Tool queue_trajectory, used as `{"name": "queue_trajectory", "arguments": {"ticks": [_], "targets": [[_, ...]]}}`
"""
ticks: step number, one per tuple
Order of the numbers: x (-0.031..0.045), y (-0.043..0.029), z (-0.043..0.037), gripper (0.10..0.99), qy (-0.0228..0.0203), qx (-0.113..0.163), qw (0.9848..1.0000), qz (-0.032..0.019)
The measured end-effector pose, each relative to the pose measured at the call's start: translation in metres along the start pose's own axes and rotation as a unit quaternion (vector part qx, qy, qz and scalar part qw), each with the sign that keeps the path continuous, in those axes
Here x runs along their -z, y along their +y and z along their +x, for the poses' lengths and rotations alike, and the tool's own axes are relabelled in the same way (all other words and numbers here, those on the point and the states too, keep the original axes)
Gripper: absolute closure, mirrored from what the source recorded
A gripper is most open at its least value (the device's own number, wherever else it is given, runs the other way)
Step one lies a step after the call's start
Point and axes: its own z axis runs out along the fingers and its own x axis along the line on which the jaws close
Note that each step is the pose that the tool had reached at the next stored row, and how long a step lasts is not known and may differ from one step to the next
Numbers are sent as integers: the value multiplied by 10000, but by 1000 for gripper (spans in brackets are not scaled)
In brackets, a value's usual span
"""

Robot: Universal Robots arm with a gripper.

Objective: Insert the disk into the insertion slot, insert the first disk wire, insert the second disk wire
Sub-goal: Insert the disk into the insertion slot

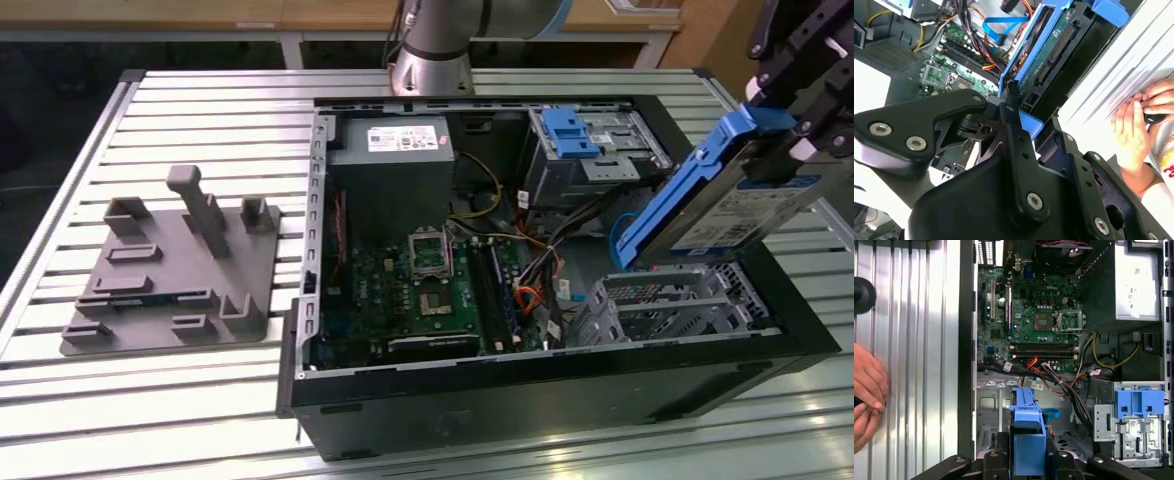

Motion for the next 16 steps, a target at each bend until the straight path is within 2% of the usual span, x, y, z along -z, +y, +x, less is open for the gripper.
{"name": "queue_trajectory", "arguments": {"ticks": [10, 16], "targets": [[-87, -4, 2, 722, 3, 94, 10000, -4], [-99, -5, 3, 722, 4, 98, 10000, -4]]}}
